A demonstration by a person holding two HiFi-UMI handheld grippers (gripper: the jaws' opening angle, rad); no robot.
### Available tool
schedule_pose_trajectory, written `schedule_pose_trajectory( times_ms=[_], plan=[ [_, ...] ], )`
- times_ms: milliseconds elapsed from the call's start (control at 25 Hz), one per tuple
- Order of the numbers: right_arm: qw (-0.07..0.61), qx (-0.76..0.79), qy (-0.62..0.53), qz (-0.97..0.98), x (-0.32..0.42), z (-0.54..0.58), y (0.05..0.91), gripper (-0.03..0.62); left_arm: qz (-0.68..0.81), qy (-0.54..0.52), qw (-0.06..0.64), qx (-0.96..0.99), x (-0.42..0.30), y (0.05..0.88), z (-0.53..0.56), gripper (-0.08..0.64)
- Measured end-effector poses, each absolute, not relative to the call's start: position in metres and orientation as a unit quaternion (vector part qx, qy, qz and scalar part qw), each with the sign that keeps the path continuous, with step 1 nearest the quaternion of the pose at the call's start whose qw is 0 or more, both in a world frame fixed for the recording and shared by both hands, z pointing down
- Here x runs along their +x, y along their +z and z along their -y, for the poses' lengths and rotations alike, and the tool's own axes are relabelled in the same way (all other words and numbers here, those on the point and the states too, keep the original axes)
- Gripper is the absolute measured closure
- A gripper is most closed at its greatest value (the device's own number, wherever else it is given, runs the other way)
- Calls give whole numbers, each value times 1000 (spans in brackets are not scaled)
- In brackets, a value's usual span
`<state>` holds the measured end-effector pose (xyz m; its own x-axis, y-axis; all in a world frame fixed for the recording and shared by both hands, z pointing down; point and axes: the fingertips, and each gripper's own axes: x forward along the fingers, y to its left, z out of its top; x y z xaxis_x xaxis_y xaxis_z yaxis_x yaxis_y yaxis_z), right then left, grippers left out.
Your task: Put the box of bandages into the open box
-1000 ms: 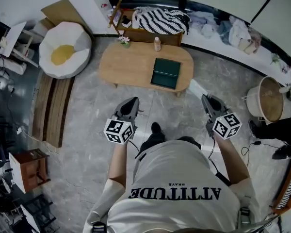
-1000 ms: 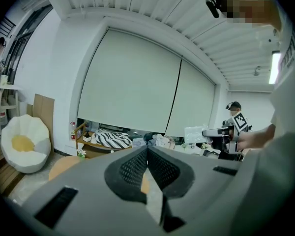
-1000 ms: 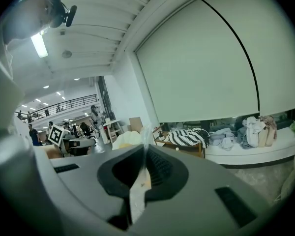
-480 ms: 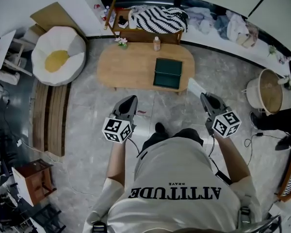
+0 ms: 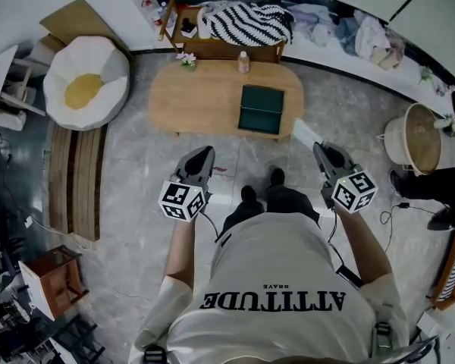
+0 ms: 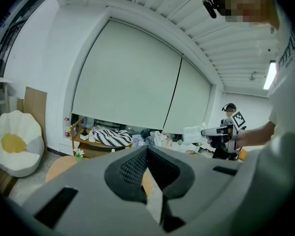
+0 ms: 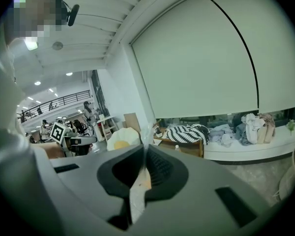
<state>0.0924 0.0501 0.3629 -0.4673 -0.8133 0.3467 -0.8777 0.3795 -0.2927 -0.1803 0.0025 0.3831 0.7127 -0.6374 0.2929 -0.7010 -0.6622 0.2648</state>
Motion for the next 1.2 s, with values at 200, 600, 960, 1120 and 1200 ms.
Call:
schedule_pose_trajectory(
  times_ms=[200,600,960,1120,1200],
  plan=[
    [71,503,227,831,104,-35,370,568,374,92,185,904,-166,388,7,538],
    [99,455,246,850,140,43,396,568,418,86,204,881,-124,407,57,538],
    [129,413,274,859,160,106,439,568,444,102,224,862,-94,446,100,538],
    [143,396,288,860,162,127,464,568,454,112,232,853,-90,469,115,538],
    [148,391,295,859,163,135,476,568,458,118,234,850,-89,480,121,538]
  ],
)
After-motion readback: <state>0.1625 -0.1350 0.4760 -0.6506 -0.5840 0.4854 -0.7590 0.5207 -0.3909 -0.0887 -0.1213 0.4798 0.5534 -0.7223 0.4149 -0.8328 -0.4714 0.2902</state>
